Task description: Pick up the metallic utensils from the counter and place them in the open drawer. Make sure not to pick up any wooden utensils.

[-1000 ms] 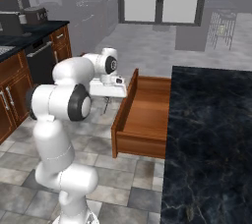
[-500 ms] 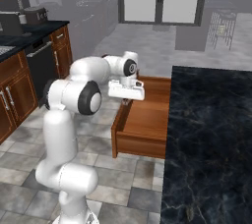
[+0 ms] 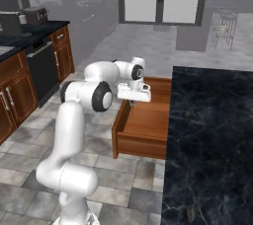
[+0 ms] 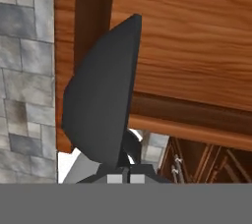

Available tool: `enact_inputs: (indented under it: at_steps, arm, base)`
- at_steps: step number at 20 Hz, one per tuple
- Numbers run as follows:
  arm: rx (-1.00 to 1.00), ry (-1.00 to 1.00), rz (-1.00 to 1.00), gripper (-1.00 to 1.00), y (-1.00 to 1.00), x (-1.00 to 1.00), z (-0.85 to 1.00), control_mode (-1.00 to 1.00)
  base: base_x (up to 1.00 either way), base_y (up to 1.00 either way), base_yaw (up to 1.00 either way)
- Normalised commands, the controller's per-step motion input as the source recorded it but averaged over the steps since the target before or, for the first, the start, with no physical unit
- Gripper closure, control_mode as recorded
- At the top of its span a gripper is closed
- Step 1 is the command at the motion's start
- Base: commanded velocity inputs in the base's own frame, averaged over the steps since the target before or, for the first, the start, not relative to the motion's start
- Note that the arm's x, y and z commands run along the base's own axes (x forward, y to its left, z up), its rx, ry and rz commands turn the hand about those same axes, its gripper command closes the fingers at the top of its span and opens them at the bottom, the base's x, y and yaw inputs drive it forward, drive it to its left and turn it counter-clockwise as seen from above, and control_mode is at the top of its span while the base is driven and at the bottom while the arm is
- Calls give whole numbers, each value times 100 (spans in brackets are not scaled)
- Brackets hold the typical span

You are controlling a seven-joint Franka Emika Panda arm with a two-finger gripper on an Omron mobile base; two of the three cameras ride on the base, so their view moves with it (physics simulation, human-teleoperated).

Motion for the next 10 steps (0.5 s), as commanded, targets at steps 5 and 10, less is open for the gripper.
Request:
enact_inputs:
  at_steps: [5, 10]
  arm:
    - [0, 7, 1, 100, -5, 73, -42, -100]
    - [1, 0, 3, 100, -8, 36, -57, -100]
  base:
    - [0, 0, 0]
    - [0, 0, 0]
